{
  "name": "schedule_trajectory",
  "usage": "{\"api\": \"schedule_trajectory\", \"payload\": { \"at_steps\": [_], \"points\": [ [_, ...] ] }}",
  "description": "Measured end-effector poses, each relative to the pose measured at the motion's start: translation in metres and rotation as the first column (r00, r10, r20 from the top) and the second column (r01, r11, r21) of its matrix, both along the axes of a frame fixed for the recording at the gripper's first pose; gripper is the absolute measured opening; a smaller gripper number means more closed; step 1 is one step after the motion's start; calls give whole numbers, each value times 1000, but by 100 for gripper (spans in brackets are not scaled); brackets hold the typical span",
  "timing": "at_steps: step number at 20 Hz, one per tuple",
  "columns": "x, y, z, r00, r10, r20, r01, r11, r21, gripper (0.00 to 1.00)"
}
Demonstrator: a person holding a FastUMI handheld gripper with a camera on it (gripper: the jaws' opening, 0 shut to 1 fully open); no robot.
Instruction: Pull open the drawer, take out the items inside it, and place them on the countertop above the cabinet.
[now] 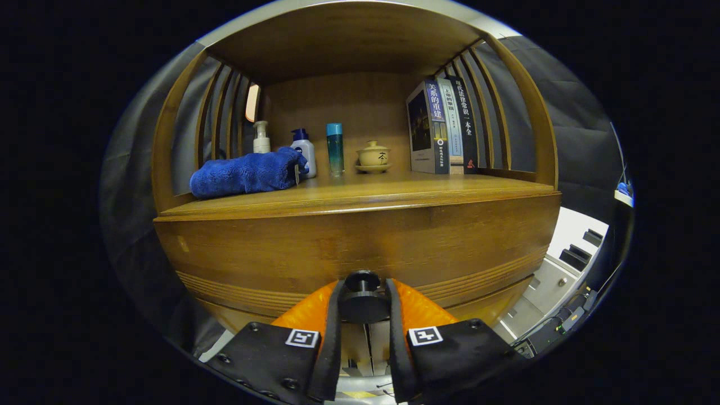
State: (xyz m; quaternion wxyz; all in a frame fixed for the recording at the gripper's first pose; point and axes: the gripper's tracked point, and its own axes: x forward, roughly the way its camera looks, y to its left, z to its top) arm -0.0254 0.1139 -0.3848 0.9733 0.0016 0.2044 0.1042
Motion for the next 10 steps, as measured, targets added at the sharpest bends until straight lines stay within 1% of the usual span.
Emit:
{"api": "schedule_trajectory", "payload": {
  "at_steps": [1,2,6,10],
  "points": [
    [1,1,0,1000,-8,0,8,1000,22,44],
    [1,1,-1,1000,-13,-2,13,999,38,40],
    [-4,0,0,1000,-15,-7,15,1000,19,40],
    [-14,-2,2,1000,-22,4,22,999,43,40]
  ]
}}
